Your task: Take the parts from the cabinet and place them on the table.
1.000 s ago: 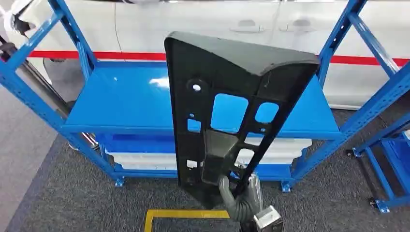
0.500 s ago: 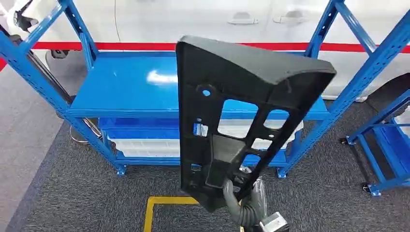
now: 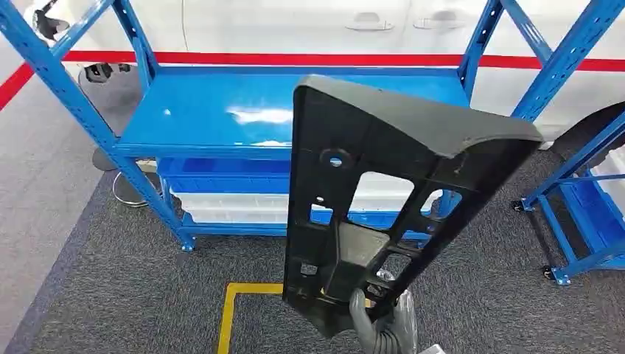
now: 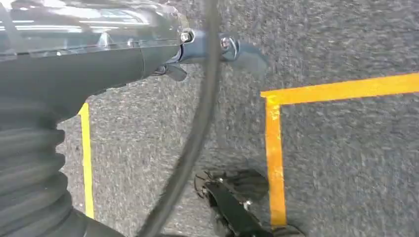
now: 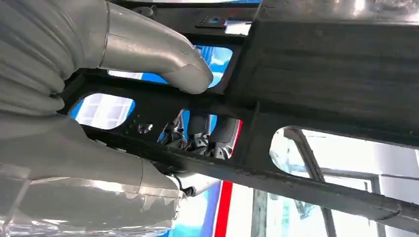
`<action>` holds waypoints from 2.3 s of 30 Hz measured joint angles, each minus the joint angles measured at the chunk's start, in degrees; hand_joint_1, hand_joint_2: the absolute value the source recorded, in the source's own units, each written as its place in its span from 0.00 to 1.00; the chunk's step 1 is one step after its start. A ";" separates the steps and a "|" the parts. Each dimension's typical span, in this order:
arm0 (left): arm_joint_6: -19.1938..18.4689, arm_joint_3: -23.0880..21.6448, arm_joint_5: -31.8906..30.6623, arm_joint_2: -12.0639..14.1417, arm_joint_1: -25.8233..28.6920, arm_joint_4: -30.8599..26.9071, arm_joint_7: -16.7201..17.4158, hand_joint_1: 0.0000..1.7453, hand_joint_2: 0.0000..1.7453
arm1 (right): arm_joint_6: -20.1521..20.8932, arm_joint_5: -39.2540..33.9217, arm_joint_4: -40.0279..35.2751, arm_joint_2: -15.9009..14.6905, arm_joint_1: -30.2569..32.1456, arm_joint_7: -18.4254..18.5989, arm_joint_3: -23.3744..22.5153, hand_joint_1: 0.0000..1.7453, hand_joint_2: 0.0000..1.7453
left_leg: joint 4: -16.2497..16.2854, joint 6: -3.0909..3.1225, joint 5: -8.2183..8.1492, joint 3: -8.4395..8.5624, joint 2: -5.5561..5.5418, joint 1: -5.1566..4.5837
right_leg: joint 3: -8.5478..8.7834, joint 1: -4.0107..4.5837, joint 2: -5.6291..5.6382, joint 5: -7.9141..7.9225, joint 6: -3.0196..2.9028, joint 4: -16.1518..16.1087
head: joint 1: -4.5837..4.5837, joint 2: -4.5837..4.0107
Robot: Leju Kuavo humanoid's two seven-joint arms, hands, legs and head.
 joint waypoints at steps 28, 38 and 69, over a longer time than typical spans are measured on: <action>-0.46 1.44 -1.77 -0.22 0.45 -0.02 -0.44 0.00 1.00 | 5.42 -5.49 -0.09 -0.33 2.42 -0.70 -1.53 1.00 1.00 | -0.14 -0.62 0.32 0.23 -3.76 0.90 | 1.21 -0.05 3.22 -1.71 -0.72 -0.35 | 0.02 0.00; -0.09 1.84 -1.95 -0.63 0.65 -0.02 -0.07 0.00 1.00 | 5.20 -6.49 0.37 -0.50 3.04 -1.16 -2.91 1.00 1.00 | -1.01 0.88 2.25 -1.88 2.39 0.78 | -5.09 -0.78 1.24 -10.06 1.86 16.06 | 0.04 0.00; -0.04 3.67 -2.18 -1.29 0.61 -0.04 -0.55 0.00 1.00 | 5.98 -5.62 -0.61 0.81 5.73 -1.44 -6.80 1.00 1.00 | 1.01 0.80 2.72 -4.24 2.90 0.82 | -5.04 -0.76 1.00 -10.06 1.55 16.09 | 0.02 0.00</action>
